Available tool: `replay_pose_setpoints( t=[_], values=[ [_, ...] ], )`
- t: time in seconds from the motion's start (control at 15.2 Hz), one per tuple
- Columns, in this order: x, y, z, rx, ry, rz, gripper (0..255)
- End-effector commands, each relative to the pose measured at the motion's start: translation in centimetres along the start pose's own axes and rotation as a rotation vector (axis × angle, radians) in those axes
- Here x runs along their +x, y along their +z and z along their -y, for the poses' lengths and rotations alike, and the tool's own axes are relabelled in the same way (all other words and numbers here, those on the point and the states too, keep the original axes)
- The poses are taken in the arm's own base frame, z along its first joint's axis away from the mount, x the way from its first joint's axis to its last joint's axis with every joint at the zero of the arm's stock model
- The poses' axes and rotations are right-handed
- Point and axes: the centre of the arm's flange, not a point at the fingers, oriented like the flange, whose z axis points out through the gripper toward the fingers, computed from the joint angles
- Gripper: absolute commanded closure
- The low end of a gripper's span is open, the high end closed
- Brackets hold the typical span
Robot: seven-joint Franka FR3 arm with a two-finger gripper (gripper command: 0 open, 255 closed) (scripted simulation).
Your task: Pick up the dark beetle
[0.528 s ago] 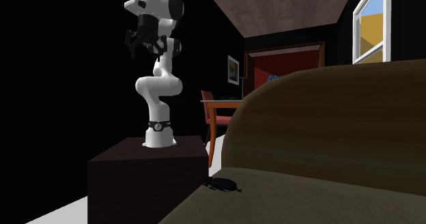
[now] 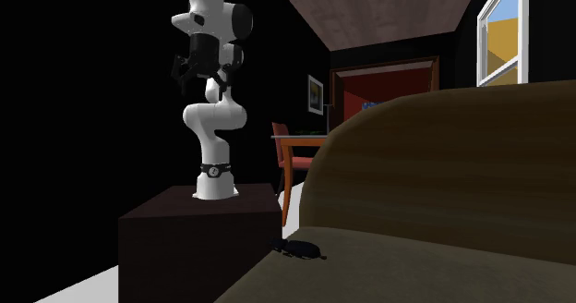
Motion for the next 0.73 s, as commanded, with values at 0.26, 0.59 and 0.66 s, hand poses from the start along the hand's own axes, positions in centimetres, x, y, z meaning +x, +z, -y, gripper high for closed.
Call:
replay_pose_setpoints(
  t=[0.26, 0.59, 0.66],
  values=[
    [5.0, 5.9, 2.0, 0.016, -0.127, -0.003, 0],
    [8.9, 10.7, 4.1, 0.029, -0.232, -0.004, 0],
    [9.7, 11.7, 4.6, 0.032, -0.253, -0.004, 0]
  ],
)
